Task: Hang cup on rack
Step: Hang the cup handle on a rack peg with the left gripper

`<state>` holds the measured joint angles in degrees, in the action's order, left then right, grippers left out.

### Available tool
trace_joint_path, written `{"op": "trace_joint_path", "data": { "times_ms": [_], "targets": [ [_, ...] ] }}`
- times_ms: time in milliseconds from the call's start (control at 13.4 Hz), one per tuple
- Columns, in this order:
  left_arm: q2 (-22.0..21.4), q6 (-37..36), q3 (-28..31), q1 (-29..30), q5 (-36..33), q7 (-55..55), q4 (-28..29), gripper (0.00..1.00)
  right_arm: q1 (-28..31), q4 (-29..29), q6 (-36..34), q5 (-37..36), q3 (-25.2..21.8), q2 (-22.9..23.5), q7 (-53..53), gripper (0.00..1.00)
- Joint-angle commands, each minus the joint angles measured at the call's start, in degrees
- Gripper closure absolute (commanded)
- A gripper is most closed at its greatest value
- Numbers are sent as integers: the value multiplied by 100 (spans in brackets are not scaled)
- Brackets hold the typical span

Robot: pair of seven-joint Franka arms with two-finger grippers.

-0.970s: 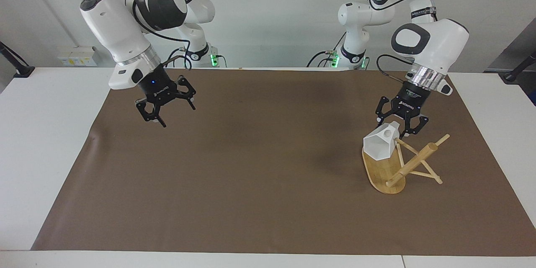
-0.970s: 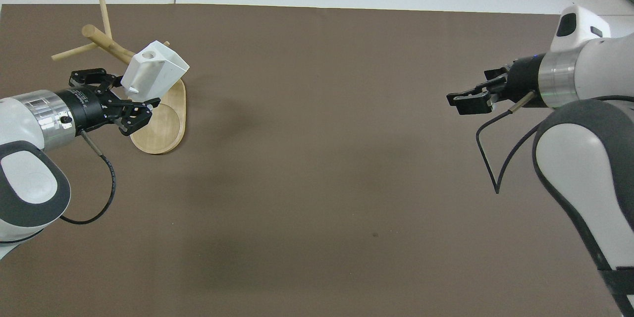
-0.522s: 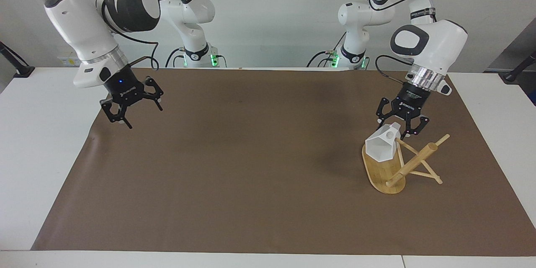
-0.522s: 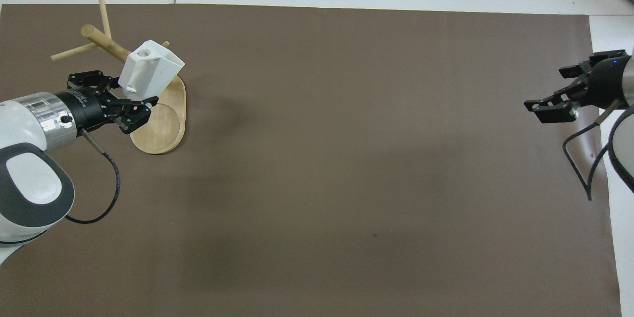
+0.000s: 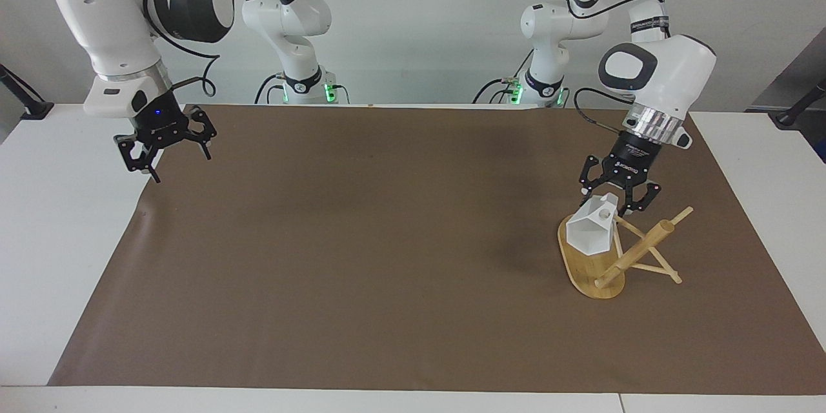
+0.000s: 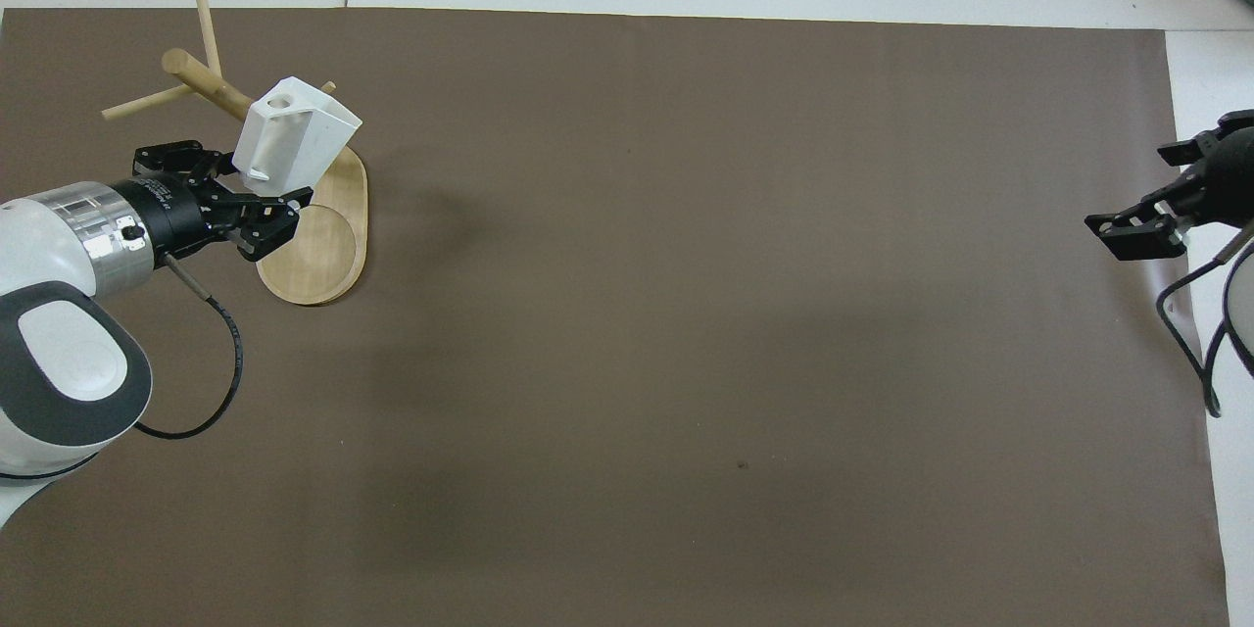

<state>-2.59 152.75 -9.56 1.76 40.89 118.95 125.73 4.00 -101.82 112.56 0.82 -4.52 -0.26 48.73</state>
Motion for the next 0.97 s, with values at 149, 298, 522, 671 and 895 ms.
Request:
{"op": "trace_joint_path", "data": {
  "times_ms": [149,298,522,671,895],
  "targets": [
    [-23,273,51,-79,-108,489,119,100,4,13,-138,-118,-172,-71,-1161,0],
    [12,335,51,-79,-108,602,127,100,4,13,-225,-109,-172,-88,-2073,0],
    [21,343,51,-70,-108,753,145,100,-5,65,-498,-13,-128,-115,-3603,0],
    [21,361,51,-35,-108,770,163,100,-13,74,-525,-3,-84,-176,-4098,0],
    [21,378,59,0,-108,972,163,100,-22,83,-595,-3,83,-246,-4494,0]
  ]
}}
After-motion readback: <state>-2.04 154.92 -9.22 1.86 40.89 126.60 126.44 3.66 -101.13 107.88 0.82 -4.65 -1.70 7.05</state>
